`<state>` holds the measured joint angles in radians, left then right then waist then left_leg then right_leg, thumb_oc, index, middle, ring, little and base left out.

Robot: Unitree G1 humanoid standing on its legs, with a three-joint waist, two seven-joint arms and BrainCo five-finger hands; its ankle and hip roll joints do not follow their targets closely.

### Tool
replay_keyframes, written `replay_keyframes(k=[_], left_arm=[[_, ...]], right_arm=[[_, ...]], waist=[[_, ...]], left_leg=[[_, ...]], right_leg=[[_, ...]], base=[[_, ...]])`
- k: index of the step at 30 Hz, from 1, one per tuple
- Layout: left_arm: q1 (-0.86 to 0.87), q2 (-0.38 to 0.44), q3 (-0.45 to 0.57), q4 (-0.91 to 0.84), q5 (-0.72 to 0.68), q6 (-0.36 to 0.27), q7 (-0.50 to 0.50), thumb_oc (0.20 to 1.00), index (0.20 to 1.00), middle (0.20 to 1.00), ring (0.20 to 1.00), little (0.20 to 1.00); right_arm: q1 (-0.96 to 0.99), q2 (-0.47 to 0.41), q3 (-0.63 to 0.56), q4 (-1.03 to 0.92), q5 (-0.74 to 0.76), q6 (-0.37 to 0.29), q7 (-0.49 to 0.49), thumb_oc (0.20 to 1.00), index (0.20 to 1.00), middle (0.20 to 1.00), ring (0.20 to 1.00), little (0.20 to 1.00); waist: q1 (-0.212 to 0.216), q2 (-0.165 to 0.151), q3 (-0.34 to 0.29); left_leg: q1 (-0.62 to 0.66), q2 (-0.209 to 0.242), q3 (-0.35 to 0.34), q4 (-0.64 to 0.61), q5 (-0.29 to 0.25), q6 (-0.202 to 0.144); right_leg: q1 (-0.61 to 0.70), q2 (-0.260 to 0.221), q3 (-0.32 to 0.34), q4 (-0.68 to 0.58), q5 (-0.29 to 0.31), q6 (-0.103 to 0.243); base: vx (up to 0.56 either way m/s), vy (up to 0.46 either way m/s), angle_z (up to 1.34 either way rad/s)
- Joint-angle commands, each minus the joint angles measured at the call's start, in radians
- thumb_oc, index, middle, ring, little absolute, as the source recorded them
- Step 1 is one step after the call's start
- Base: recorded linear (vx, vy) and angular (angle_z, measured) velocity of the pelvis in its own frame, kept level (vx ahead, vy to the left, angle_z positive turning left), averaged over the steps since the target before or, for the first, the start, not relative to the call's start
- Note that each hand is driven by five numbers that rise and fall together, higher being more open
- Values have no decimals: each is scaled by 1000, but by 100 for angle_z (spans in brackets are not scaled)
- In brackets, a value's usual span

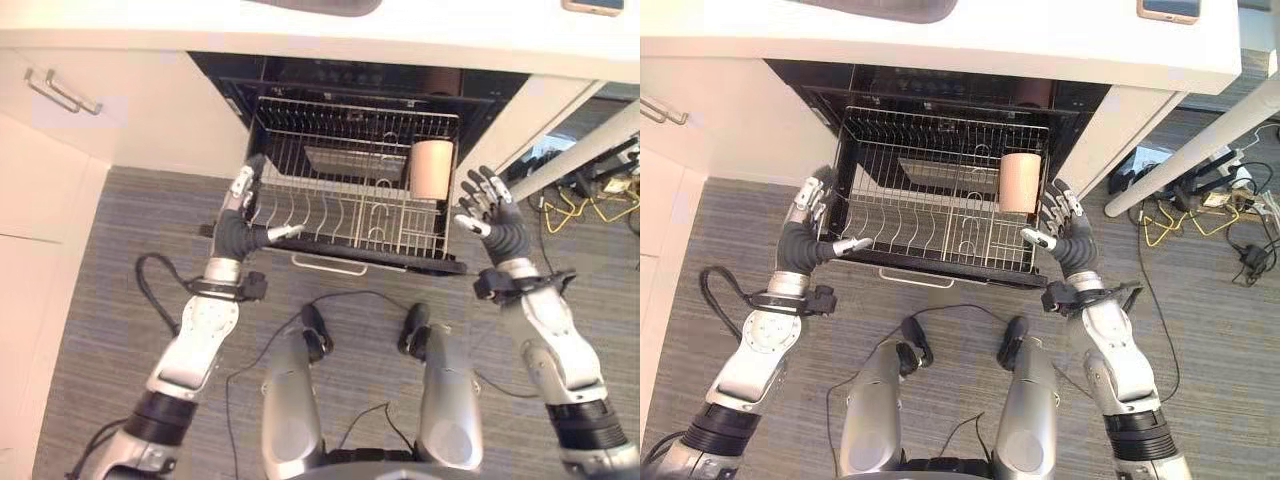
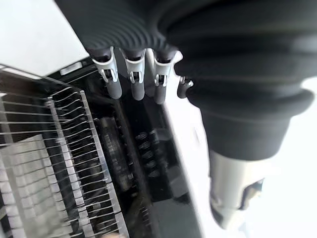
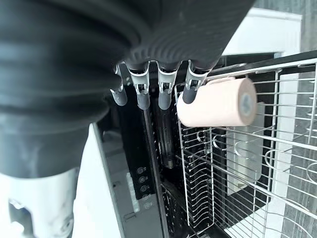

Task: Place the dishes in the dishwasher.

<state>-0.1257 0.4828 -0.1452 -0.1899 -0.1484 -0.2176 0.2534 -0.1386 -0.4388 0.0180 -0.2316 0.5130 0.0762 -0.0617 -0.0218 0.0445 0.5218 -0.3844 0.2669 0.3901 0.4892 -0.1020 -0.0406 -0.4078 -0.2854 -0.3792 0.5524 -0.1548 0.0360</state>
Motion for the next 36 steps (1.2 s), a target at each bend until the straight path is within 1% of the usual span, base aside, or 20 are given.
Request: replay_keyframes(k=[1, 5, 7, 9, 12, 13, 16, 17, 19, 20, 22, 25, 26, 27, 28, 29, 30, 31, 33, 36], left_arm=[[30, 52, 30, -113, -36, -142, -41, 1000, 1000, 1000, 1000, 1000], [65, 33, 72, -165, -135, -234, -131, 1000, 1000, 1000, 1000, 1000], [71, 21, 82, -179, -134, -264, -159, 1000, 1000, 1000, 1000, 1000], [61, 22, 84, -188, -141, -259, -173, 1000, 1000, 1000, 1000, 1000], [62, 0, 92, -196, -236, -252, -239, 1000, 1000, 1000, 1000, 1000], [67, -15, 92, -193, -259, -246, -256, 1000, 1000, 1000, 1000, 1000], [85, -31, 104, -192, -291, -244, -281, 1000, 1000, 1000, 1000, 1000], [97, -35, 117, -193, -317, -240, -298, 1000, 1000, 1000, 1000, 1000], [100, -34, 128, -187, -339, -238, -310, 1000, 1000, 1000, 1000, 1000], [95, -30, 130, -180, -347, -237, -312, 1000, 1000, 1000, 1000, 1000], [76, -15, 125, -167, -368, -220, -307, 1000, 1000, 1000, 1000, 1000], [87, -25, 139, -163, -366, -209, -309, 1000, 1000, 1000, 1000, 1000], [107, -33, 153, -168, -366, -206, -314, 1000, 1000, 1000, 1000, 1000], [132, -20, 178, -175, -355, -198, -320, 1000, 1000, 1000, 1000, 1000], [135, -15, 183, -177, -361, -195, -320, 1000, 1000, 1000, 1000, 1000], [137, -13, 191, -179, -381, -191, -325, 1000, 1000, 1000, 1000, 1000], [143, -18, 196, -181, -401, -194, -336, 1000, 1000, 1000, 1000, 1000], [155, -32, 200, -181, -409, -204, -342, 1000, 1000, 1000, 1000, 1000], [161, -44, 200, -179, -416, -218, -337, 1000, 1000, 1000, 1000, 1000], [159, -59, 192, -175, -440, -204, -331, 1000, 1000, 1000, 1000, 1000]], right_arm=[[-44, -16, -58, -40, 17, -85, 99, 1000, 1000, 1000, 1000, 1000], [20, -22, -61, -96, -40, -86, 174, 1000, 1000, 1000, 1000, 1000], [48, -32, -67, -115, -43, -116, 194, 1000, 1000, 1000, 1000, 1000], [66, -31, -86, -127, -41, -147, 192, 1000, 1000, 1000, 1000, 1000], [103, -13, -118, -147, -50, -185, 178, 1000, 1000, 1000, 1000, 1000], [120, 4, -127, -156, -62, -201, 170, 1000, 1000, 1000, 1000, 1000], [152, 25, -150, -185, -66, -212, 166, 1000, 1000, 1000, 1000, 1000], [156, 28, -163, -193, -71, -214, 165, 1000, 1000, 1000, 1000, 1000], [160, 19, -179, -198, -61, -217, 159, 1000, 1000, 1000, 1000, 1000], [161, 11, -188, -195, -51, -223, 157, 1000, 1000, 1000, 1000, 1000], [157, -12, -207, -179, -25, -243, 144, 1000, 1000, 1000, 1000, 1000], [142, -35, -213, -176, -26, -243, 138, 1000, 1000, 1000, 1000, 1000], [146, -36, -211, -187, -31, -241, 135, 1000, 1000, 1000, 1000, 1000], [165, -48, -231, -200, -34, -253, 132, 1000, 1000, 1000, 1000, 1000], [169, -53, -241, -201, -28, -254, 132, 1000, 1000, 1000, 1000, 1000], [163, -61, -258, -194, -33, -253, 124, 1000, 1000, 1000, 1000, 1000], [148, -74, -267, -184, -40, -247, 110, 1000, 1000, 1000, 1000, 1000], [121, -87, -267, -172, -40, -240, 100, 1000, 1000, 1000, 1000, 1000], [100, -88, -258, -164, -51, -239, 107, 1000, 1000, 1000, 1000, 1000], [101, -110, -259, -154, -57, -235, 121, 1000, 1000, 1000, 1000, 1000]], waist=[[3, 3, -12], [-5, -11, -67], [-6, -19, -114], [-11, -22, -161], [-18, -20, -219], [-21, -20, -246], [-19, -19, -287], [-11, -15, -304], [-12, -15, -324], [-19, -16, -329], [-26, -34, -347], [-12, -38, -364], [-7, -41, -369], [-16, -51, -374], [-20, -57, -371], [-15, -64, -360], [-4, -61, -351], [1, -56, -346], [1, -56, -346], [-9, -59, -371]], left_leg=[[70, -21, 2, -49, 27, -20], [147, -45, 26, -124, 15, -14], [216, -82, 39, -213, 8, -5], [275, -118, 44, -296, 23, -2], [333, -162, 41, -386, 40, 7], [361, -179, 33, -439, 47, 15], [420, -189, 41, -532, 61, 26], [443, -184, 55, -561, 68, 28], [458, -183, 45, -571, 62, 23], [450, -180, 60, -569, 78, 29], [449, -198, 44, -565, 73, 26], [438, -194, 41, -554, 96, 0], [429, -198, 45, -535, 90, 0], [405, -199, 72, -443, 46, -15], [382, -188, 89, -389, 32, -24], [305, -150, 101, -263, 72, -47], [256, -132, 59, -202, 97, -71], [265, -94, 47, -192, 87, -67], [297, -56, 37, -197, 83, -63], [371, 21, 7, -256, 125, -94]], right_leg=[[104, 0, -24, -14, -64, 31], [187, 17, -17, -114, -40, 40], [249, 19, -14, -204, -8, 63], [299, 20, -15, -277, 24, 89], [326, 4, -9, -311, 66, 108], [328, -11, -3, -307, 99, 123], [326, -30, -31, -273, 136, 138], [333, -28, -70, -258, 125, 134], [356, 23, -80, -246, 51, 129], [355, 66, -86, -251, 43, 108], [383, 152, -70, -317, 18, 74], [455, 190, -62, -428, 16, 50], [476, 192, -61, -456, 22, 45], [514, 178, -59, -509, 33, 44], [527, 173, -61, -527, 41, 39], [539, 172, -68, -554, 60, 18], [549, 176, -55, -564, 60, 6], [545, 170, -55, -556, 56, -2], [535, 157, -55, -543, 56, -7], [515, 137, -46, -540, 73, 2]], base=[[37, 31, -2], [38, 97, -5], [64, 158, -5], [75, 198, 1], [70, 233, 11], [75, 244, 10], [32, 163, -2], [28, 130, -33], [-23, 61, -45], [-129, -51, -22], [-97, -163, -4], [-45, -278, 16], [36, -375, 3], [37, -321, -5], [-46, -288, -2], [-120, -142, 24], [-129, -42, 30], [-58, 93, 20], [-12, 218, -29], [91, 392, -27]])
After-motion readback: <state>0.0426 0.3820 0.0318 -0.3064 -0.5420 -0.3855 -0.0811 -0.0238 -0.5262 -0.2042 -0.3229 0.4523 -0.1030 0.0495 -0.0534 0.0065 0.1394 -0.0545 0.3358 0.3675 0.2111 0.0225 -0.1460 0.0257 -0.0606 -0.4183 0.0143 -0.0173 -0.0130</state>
